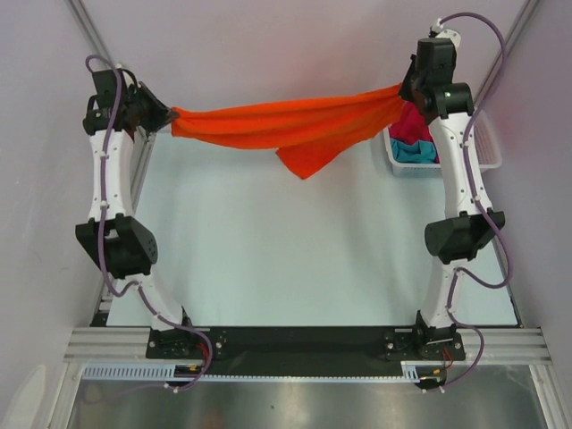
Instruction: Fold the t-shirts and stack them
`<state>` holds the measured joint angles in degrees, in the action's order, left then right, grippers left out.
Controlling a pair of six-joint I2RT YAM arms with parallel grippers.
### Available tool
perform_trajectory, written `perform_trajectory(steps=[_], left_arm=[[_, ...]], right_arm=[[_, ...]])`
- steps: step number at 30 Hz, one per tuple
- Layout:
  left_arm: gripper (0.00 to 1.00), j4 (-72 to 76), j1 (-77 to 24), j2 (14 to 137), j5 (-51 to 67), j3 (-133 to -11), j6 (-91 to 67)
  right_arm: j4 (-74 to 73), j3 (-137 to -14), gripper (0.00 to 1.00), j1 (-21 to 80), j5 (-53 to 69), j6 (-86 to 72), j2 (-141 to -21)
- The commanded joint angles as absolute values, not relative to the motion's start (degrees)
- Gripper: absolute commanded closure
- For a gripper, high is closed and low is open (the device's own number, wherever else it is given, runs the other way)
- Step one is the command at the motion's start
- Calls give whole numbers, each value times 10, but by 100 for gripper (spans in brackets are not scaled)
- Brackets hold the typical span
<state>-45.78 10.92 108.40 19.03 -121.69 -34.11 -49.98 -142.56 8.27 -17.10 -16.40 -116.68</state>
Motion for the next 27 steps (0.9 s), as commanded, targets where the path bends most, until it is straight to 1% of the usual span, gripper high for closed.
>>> perform_trajectory(steps=[1,2,3,5,6,7,10,13,17,20,23,24,26,27], left_arm=[[100,-361,127,1005,201,-1098,-373],[100,-362,127,1005,213,-1079,-374],[100,-362,127,1005,220,-1034,-377],[100,-355,127,999,227,-986,-379],[100,-340,127,995,230,-937,-379],[100,-331,127,984,231,-913,-379],[100,-315,127,964,247,-840,-377],[100,-309,127,936,269,-789,-374],[100,-306,127,878,281,-726,-369],[100,-305,127,813,279,-664,-373],[100,-302,127,774,276,-622,-372],[99,-304,127,768,275,-614,-367],[85,-308,127,758,272,-598,-360],[76,-308,127,756,269,-592,-357]], right_arm=[[-462,-1353,100,80,-208,-152,-1091],[-461,-1329,100,81,-204,-155,-1086],[-461,-1304,100,80,-197,-158,-1077],[-458,-1223,100,90,-197,-170,-1064],[-434,-1189,100,97,-196,-172,-1050],[-420,-1117,100,103,-194,-177,-1026],[-396,-1025,100,127,-193,-189,-987],[-408,-978,100,155,-202,-198,-956],[-410,-877,100,191,-212,-218,-891],[-422,-840,100,207,-213,-242,-841],[-441,-823,100,220,-223,-253,-809],[-446,-819,100,221,-227,-255,-803],[-457,-812,100,224,-229,-256,-794],[-461,-806,96,224,-229,-256,-793]])
